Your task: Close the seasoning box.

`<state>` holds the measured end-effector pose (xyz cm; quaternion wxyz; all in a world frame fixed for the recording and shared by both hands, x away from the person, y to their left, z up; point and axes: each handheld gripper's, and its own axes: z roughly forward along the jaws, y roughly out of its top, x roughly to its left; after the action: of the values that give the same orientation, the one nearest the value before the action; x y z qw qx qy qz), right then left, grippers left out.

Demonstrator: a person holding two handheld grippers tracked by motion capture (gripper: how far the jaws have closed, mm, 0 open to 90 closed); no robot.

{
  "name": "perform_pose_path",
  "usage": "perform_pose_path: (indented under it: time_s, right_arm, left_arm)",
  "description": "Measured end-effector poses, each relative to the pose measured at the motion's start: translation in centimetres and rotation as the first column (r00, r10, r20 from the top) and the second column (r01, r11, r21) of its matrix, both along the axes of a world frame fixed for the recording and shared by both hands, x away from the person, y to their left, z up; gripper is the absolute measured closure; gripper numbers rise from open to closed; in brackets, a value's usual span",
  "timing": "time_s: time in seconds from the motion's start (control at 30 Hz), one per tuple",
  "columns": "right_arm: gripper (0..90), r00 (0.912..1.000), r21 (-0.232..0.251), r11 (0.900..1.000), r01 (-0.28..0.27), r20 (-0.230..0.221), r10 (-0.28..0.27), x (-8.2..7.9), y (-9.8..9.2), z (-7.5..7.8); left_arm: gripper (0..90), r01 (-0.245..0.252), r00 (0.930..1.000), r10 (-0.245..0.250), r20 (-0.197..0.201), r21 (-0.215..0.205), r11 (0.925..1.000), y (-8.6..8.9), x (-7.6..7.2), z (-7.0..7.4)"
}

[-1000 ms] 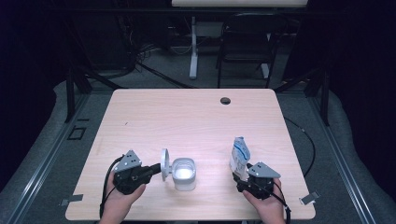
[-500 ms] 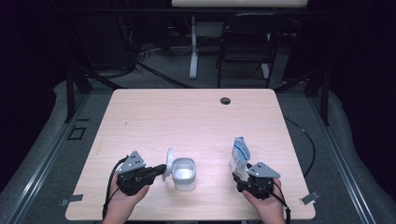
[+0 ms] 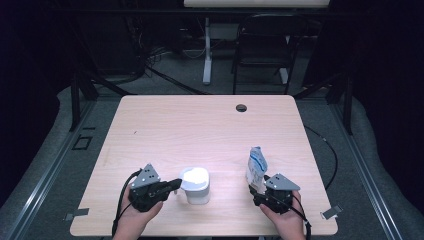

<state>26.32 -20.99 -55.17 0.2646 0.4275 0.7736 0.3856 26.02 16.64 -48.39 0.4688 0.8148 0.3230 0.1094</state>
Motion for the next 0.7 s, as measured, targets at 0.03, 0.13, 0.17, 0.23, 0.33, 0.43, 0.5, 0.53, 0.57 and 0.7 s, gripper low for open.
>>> perform_pose_path:
  time_s: [0.03,0.13,0.17,0.23,0.33,0.43,0.5,0.53,0.57,0.7]
  right_arm:
    - [36.4,1.0000,0.006,1.000,0.002,0.004,-0.002,0.0,0.1,-0.1]
    - [36.4,1.0000,0.006,1.000,0.000,0.004,0.000,0.0,0.1,-0.1]
    - [36.4,1.0000,0.005,1.000,-0.001,0.004,0.000,0.0,0.1,0.0]
    - [36.4,1.0000,-0.002,1.000,-0.001,0.002,0.001,0.0,0.0,0.0]
    - [36.4,1.0000,0.005,1.000,0.002,0.003,-0.002,0.0,0.1,-0.1]
    - [36.4,1.0000,-0.003,1.000,-0.001,0.002,0.001,0.0,0.0,0.0]
    - [36.5,1.0000,0.002,1.000,-0.001,0.004,0.001,0.0,0.1,-0.1]
    - [36.4,1.0000,0.002,1.000,-0.002,0.003,0.002,0.0,0.1,-0.1]
    - [36.5,1.0000,0.001,1.000,-0.002,0.003,0.002,0.0,0.1,-0.1]
    - [36.5,1.0000,-0.009,1.000,-0.004,0.000,0.004,0.0,0.1,0.0]
  left_arm:
    - [90.0,0.000,1.0000,0.000,0.001,0.001,1.0000,0.0,0.0,0.0]
    - [90.0,-0.006,1.0000,0.006,0.002,0.005,1.0000,0.2,0.0,0.1]
    - [90.0,-0.008,1.0000,0.008,0.000,-0.003,1.0000,0.3,0.0,0.1]
    - [90.0,-0.011,0.9999,0.011,0.002,-0.001,0.9999,0.5,0.1,0.1]
    - [90.0,-0.025,0.9997,0.025,0.003,-0.010,0.9996,0.9,0.2,0.2]
    - [90.0,-0.038,0.9993,0.038,-0.002,-0.017,0.9991,1.4,0.4,0.2]
    - [90.0,-0.050,0.9987,0.050,-0.002,-0.025,0.9984,1.8,0.5,0.2]
    - [90.0,-0.055,0.9985,0.055,0.001,-0.025,0.9982,2.0,0.6,0.3]
    - [90.0,-0.058,0.9983,0.058,0.001,-0.025,0.9980,2.2,0.6,0.3]
    - [90.0,-0.088,0.9961,0.088,-0.007,-0.032,0.9956,3.1,1.0,0.0]
